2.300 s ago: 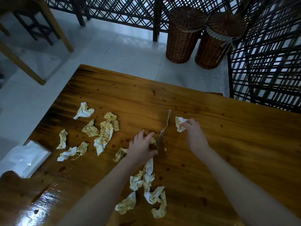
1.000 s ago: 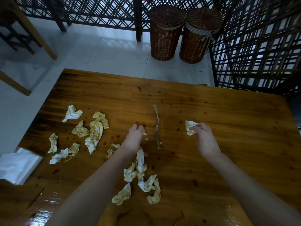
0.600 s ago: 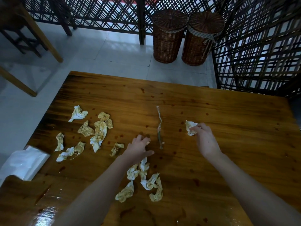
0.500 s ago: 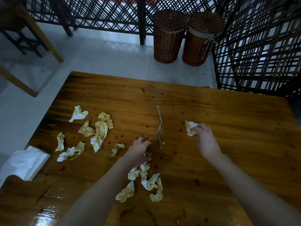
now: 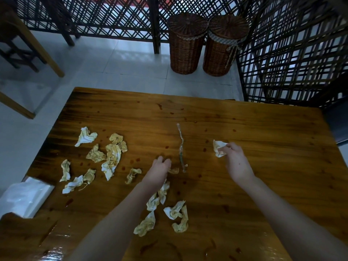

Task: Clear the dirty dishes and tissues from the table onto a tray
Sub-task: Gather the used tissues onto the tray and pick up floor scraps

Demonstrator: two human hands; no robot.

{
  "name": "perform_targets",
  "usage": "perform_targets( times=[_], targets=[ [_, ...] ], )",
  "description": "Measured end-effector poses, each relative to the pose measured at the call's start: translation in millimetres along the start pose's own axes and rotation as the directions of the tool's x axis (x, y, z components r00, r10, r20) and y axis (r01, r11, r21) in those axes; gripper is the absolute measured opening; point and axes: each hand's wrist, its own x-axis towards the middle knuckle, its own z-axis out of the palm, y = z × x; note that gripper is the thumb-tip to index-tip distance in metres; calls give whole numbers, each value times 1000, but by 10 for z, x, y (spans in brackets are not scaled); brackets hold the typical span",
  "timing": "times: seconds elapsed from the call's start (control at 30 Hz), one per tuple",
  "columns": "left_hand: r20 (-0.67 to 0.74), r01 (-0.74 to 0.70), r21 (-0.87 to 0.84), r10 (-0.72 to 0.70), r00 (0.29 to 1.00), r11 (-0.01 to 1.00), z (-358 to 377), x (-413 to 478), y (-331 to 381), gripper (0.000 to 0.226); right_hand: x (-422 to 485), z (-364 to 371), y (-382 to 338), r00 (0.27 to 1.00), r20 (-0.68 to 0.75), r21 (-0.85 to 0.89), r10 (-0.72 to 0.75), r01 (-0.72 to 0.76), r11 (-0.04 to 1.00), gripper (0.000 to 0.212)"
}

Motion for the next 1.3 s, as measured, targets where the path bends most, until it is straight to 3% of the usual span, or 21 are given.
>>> perform_targets(
  times=[0.37,0.83,1.1,1.3],
  targets=[
    [-45,-48,119,54,998,992,-309,199,204,43,-165,-193,130,997,-44,18,62,-62,998,59],
    [-17,59,94,-57,998,994,-132,794,556,37,-319,-161,513,991,3,-8,133,-133,991,61],
    [-28,88,141,-85,996,986,-36,794,655,70,-443,-165,702,988,10,15,156,-156,988,66],
    [-124,-19,213,46,991,977,-124,616,855,83,-656,-242,864,985,-20,38,169,-168,985,63]
  ],
)
